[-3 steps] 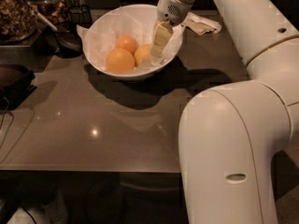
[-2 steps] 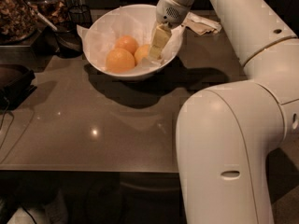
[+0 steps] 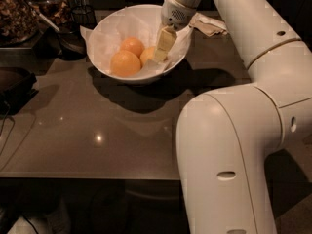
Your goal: Pick orange from white bowl
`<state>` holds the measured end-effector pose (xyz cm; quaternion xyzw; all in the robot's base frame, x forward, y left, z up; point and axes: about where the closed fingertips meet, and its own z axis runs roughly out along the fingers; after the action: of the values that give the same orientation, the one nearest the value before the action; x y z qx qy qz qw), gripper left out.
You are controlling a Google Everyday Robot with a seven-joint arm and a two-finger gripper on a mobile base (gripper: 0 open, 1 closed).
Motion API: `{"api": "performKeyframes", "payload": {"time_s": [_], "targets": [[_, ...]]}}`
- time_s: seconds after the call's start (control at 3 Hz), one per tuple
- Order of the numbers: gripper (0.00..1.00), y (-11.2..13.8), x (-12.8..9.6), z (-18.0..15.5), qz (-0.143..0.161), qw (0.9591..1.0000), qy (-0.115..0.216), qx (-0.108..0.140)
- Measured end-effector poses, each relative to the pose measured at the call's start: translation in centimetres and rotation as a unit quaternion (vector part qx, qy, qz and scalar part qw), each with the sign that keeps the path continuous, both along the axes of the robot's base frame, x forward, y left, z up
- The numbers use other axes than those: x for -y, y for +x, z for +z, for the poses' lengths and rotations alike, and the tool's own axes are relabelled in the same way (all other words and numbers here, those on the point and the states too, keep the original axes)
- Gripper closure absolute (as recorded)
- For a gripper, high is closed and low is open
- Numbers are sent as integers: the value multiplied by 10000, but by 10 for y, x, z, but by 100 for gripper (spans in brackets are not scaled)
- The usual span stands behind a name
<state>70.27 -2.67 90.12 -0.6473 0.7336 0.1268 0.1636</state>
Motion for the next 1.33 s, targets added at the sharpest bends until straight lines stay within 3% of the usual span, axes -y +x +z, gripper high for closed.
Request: {"api": "performKeyframes", "payload": {"time_s": [1.33], "targets": [[25, 23, -4, 2, -17, 9997, -87, 234]]}}
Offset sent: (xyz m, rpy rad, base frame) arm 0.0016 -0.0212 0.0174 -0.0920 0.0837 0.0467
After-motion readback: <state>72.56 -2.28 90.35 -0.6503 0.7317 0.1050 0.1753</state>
